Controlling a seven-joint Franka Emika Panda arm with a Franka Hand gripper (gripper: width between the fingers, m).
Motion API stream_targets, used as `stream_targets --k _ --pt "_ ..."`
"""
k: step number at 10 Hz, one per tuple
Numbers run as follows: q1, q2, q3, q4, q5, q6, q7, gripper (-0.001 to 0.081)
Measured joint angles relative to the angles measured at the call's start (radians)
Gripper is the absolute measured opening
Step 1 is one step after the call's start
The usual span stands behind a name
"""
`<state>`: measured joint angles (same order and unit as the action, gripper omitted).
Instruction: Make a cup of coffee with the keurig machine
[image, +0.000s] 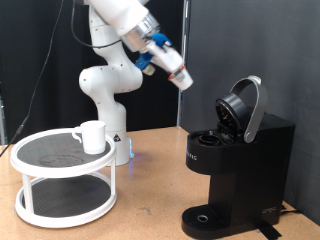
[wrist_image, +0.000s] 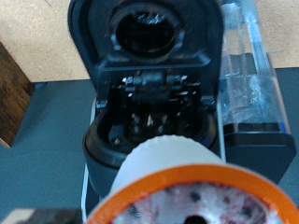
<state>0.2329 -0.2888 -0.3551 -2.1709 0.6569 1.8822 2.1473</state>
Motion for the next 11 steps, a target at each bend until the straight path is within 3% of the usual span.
stream_targets --k 2,5,7,11 --pt "0.015 0.026 0.04 0.023 0.0 0.026 0.034 0.0385" --pt "0.015 0.047 0.047 0.032 -0.007 0.027 0.032 0.0385" --pt "0.015 0.058 0.057 0.007 -0.041 0.056 0.032 0.0385" --pt "0.016 0.102 0.103 -0.059 -0.057 0.205 0.034 0.0385"
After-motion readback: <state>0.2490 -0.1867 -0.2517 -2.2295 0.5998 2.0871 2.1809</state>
